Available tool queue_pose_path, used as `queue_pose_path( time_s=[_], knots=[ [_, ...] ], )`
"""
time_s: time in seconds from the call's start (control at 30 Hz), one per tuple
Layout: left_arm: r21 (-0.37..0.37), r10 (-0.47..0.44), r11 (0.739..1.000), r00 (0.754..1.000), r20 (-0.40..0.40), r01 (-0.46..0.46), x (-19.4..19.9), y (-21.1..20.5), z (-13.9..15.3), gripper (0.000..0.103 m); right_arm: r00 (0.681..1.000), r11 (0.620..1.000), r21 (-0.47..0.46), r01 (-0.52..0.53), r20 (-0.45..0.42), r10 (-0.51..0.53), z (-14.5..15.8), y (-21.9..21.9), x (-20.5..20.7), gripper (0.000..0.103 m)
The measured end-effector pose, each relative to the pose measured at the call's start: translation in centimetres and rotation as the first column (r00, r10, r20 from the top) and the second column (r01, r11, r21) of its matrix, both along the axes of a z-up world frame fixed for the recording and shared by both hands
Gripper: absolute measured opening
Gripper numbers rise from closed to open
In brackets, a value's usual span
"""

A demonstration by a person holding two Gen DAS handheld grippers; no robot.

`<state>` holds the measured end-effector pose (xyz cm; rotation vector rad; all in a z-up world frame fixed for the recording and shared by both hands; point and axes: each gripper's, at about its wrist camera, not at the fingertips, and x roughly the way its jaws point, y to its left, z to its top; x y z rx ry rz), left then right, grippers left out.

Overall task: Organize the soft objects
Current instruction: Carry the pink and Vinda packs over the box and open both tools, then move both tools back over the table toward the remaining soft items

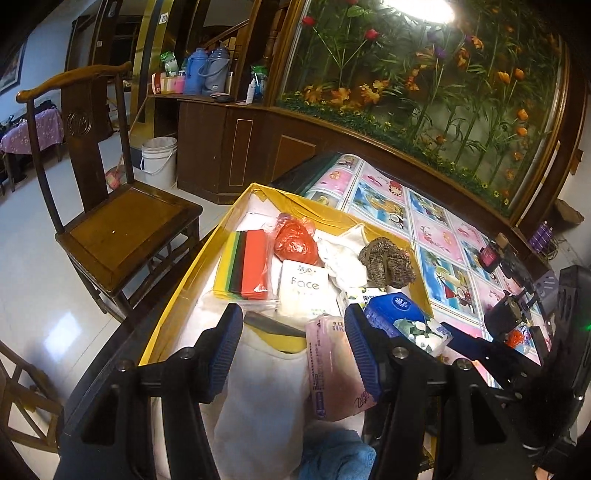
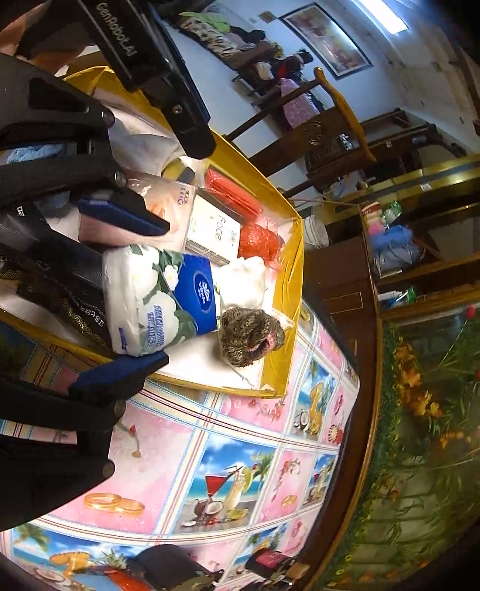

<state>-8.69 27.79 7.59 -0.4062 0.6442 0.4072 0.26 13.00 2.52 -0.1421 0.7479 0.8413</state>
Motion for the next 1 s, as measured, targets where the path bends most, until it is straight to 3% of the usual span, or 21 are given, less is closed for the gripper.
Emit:
queue_pose_path(
  time_s=[0.17, 0.37, 0.63, 0.83, 1.0],
  knots=[
    [0.023, -0.006, 1.0, 1.0, 0.012, 0.006, -0.2, -1.2, 1.1, 0.057, 0.997, 0.996, 0.065, -0.059, 0.044, 0.057, 1.2, -2.2, -1.3, 0.08],
    [0.057, -0.037, 0.998, 0.998, 0.046, 0.034, 0.5, -4.4, 2.8, 0.057, 0.996, 0.977, 0.2, -0.072, 0.067, 0.059, 2.9, -9.2, -1.5, 0.08],
    [0.11, -0.182, 0.978, 0.983, 0.024, 0.178, 3.2, -12.6, 3.5, 0.057, 0.982, 0.922, 0.343, 0.179, -0.011, -0.187, 3.2, -22.5, 3.1, 0.08],
    [0.139, -0.3, 0.943, 0.953, -0.027, 0.301, 5.7, -19.1, 2.9, 0.057, 0.914, 0.832, 0.389, 0.396, -0.08, -0.398, 3.1, -30.9, 5.9, 0.08],
    [0.066, -0.413, 0.906, 0.907, -0.083, 0.418, 7.7, -23.2, 1.3, 0.057, 0.874, 0.768, 0.424, 0.48, -0.155, -0.461, 3.0, -35.0, 7.0, 0.08]
  ],
)
